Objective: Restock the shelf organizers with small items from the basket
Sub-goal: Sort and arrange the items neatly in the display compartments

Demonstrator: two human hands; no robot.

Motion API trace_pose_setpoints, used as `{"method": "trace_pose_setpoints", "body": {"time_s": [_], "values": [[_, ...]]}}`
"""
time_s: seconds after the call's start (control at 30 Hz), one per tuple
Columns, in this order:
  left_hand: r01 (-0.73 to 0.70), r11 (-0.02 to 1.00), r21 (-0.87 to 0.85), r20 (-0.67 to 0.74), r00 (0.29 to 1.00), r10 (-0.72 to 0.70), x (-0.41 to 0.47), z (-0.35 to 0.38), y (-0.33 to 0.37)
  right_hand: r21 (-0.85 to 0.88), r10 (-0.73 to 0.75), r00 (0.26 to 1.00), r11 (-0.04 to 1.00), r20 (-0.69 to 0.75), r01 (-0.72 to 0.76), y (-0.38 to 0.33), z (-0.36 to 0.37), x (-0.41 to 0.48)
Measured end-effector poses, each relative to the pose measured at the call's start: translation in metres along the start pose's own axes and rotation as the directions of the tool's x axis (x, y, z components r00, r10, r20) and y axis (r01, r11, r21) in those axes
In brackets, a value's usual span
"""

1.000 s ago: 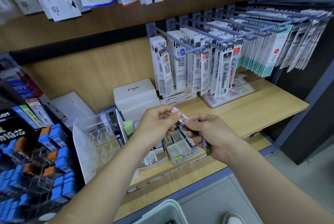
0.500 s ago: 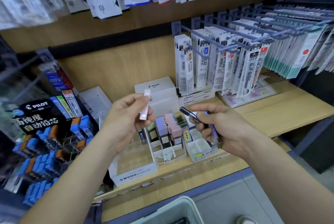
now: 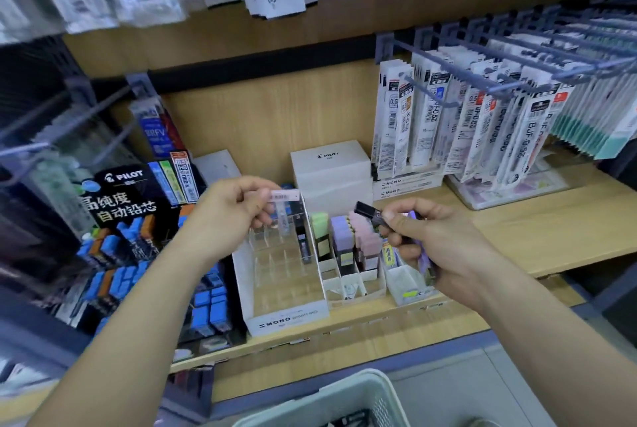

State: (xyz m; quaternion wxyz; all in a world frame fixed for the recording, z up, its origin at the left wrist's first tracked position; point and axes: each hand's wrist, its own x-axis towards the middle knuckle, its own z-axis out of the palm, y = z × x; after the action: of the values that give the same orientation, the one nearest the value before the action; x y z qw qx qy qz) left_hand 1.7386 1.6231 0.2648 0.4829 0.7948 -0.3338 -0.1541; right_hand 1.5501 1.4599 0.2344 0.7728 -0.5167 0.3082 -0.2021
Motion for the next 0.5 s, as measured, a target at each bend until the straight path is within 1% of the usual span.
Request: {"method": "trace_pose_setpoints", "body": {"time_s": [0.07, 0.17, 0.23, 0.37, 0.43, 0.5], "values": [[0.005, 0.997, 0.071, -0.066, 0.998, 0.0, 0.002, -0.007, -0.009, -0.016, 0.032, 0.999, 0.999, 0.016, -0.032, -0.001, 0.003, 0.0], [0.023, 0.995, 0.098, -0.127, 0.992, -0.01, 0.002, -0.006, -0.017, -0.056, 0.079, 0.997, 0.995, 0.027, -0.077, 0.0, 0.009, 0.0], [0.019, 0.989, 0.144, -0.133, 0.991, 0.0, 0.001, -0.004, -0.019, -0.056, 0.071, 0.997, 0.996, 0.029, -0.069, 0.002, 0.014, 0.001], [-0.01, 0.977, 0.213, -0.169, 0.985, 0.047, 0.006, -0.005, -0.027, -0.042, 0.047, 0.999, 0.998, -0.012, -0.047, 0.006, 0.023, 0.006], [-0.027, 0.955, 0.295, -0.165, 0.983, 0.079, 0.01, -0.006, -0.029, -0.037, 0.061, 0.998, 0.997, -0.027, -0.062, 0.008, 0.026, 0.008], [-0.038, 0.911, 0.411, -0.169, 0.979, 0.117, 0.014, -0.008, -0.031, -0.04, 0.073, 0.997, 0.996, -0.04, -0.074, 0.009, 0.027, 0.01]]}}
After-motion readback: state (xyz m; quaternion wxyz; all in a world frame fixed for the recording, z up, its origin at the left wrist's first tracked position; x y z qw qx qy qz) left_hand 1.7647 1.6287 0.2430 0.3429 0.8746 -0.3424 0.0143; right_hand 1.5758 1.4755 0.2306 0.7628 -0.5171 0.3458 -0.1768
